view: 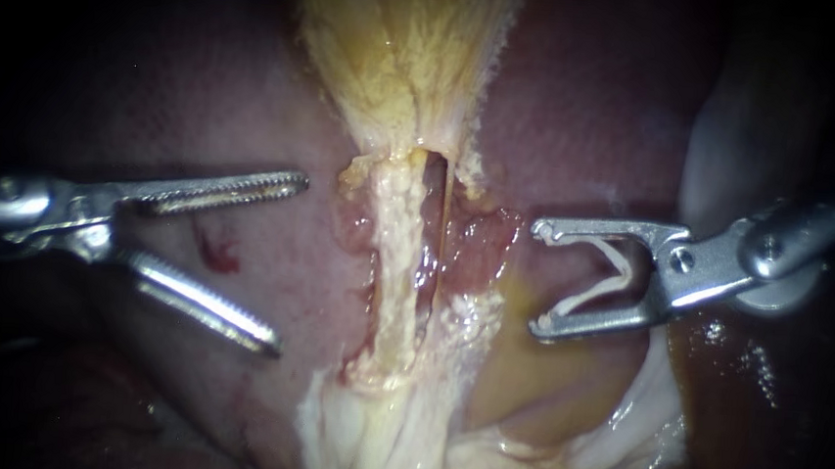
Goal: Grabbing gallbladder
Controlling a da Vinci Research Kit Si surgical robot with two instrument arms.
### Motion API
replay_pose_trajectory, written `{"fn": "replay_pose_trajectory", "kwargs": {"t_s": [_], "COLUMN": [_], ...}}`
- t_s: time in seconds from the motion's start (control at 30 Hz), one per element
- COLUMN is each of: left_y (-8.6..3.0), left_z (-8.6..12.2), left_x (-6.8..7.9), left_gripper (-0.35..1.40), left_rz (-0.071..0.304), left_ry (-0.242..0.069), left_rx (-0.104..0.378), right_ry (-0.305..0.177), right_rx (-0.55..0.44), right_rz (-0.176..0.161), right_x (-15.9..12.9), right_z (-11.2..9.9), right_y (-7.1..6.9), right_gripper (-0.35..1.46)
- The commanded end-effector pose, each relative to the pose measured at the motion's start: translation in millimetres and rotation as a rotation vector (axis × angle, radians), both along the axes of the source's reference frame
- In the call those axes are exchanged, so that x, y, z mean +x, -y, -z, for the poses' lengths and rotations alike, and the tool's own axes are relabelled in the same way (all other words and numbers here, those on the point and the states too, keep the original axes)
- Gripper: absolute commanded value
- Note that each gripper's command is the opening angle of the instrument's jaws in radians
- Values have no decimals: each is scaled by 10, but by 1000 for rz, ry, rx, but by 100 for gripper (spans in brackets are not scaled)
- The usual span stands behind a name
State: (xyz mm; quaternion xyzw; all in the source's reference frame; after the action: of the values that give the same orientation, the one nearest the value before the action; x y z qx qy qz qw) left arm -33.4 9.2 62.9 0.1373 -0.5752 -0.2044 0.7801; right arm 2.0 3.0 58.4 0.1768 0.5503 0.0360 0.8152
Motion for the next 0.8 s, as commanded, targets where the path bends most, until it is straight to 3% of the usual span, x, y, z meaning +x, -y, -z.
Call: {"fn": "replay_pose_trajectory", "kwargs": {"t_s": [0.03, 0.2, 0.47, 0.8], "left_y": [0, -4, -18, -43], "left_z": [0, -1, -12, -34], "left_x": [0, 0, -8, -30], "left_gripper": [111, 111, 103, 91], "left_rz": [0, 3, 64, 106], "left_ry": [0, -2, -21, -38], "left_rx": [0, 0, 65, 89], "right_ry": [0, 0, 0, 0], "right_rx": [0, 0, 0, 0], "right_rz": [0, 0, 0, 0], "right_x": [0, 0, 0, 0], "right_z": [0, 0, 0, 0], "right_y": [0, 0, 0, 0], "right_gripper": [50, 50, 50, 50]}}
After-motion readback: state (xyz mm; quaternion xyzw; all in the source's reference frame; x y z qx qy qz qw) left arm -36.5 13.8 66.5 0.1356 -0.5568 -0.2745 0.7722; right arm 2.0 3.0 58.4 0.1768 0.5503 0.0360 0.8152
